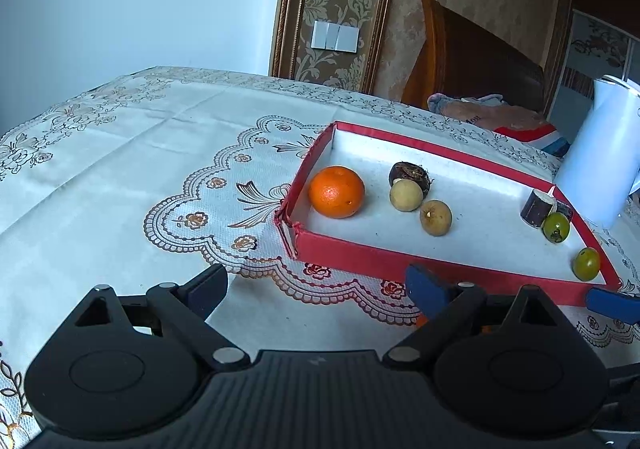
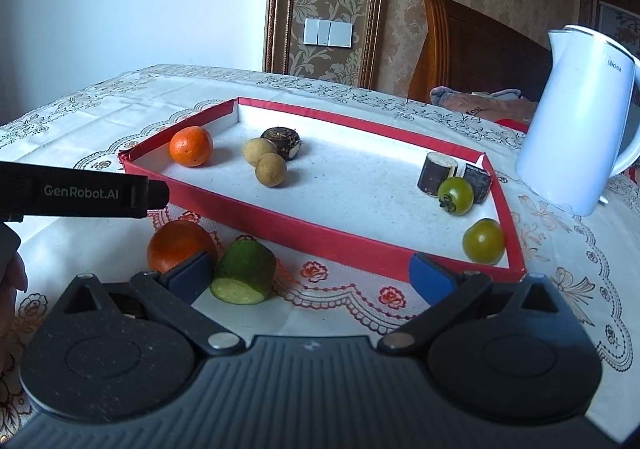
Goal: Organize fruits
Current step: 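Lower the left tool toward an orange while the right tool approaches a cucumber slice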
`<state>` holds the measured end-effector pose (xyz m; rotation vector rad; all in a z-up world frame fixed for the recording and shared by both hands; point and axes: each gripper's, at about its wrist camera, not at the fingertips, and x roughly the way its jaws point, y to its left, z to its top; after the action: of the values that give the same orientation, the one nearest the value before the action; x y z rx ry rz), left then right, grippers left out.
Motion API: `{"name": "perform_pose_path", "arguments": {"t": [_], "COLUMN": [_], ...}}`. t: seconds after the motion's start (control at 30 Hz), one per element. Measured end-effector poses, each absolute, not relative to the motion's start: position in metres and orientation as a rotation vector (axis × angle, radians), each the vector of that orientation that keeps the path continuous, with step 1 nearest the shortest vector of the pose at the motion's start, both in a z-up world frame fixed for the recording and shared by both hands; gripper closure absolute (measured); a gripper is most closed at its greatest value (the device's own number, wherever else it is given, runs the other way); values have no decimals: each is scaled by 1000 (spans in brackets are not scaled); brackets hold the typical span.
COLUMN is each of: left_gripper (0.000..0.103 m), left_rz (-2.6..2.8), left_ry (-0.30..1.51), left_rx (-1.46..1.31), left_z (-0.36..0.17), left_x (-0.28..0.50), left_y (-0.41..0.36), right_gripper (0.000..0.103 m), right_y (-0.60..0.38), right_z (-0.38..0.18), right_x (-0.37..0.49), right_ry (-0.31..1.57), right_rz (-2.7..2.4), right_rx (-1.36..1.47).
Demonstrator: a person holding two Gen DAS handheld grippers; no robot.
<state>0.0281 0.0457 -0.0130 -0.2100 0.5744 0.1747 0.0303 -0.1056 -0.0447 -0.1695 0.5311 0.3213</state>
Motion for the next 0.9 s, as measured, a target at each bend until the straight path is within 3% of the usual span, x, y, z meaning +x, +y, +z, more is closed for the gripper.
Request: {"name": "perform_pose_path", "arguments": {"t": [0.3,0.43,0.47,0.63,0.77,0.9], "left_gripper": [7,7,7,7,7,7], "left_rz": [169,153,152,153,148,143], "left_ry": [570,556,553,550,548,547], "left_rx": [-215,-216,-215,-224,-224,-224], "left_z": [-12,-11,-11,-10,-9,-10], "left_x": [27,25,25,25,25,24], "left_y": [45,44,44,45,45,45], "right_gripper": [11,44,48,44,22,18], "right_y": [-102,-101,-101,-109,-123,-120], "right_z": [-45,-43,-43,-38,-35,-36], "right_x": [35,28,27,8,0,1], "right_ry": [542,536,535,427,409,427], "right_rz": [352,404,410,233,222,258], "right_rx": [-159,-162,-163,-251,-222,-220]}}
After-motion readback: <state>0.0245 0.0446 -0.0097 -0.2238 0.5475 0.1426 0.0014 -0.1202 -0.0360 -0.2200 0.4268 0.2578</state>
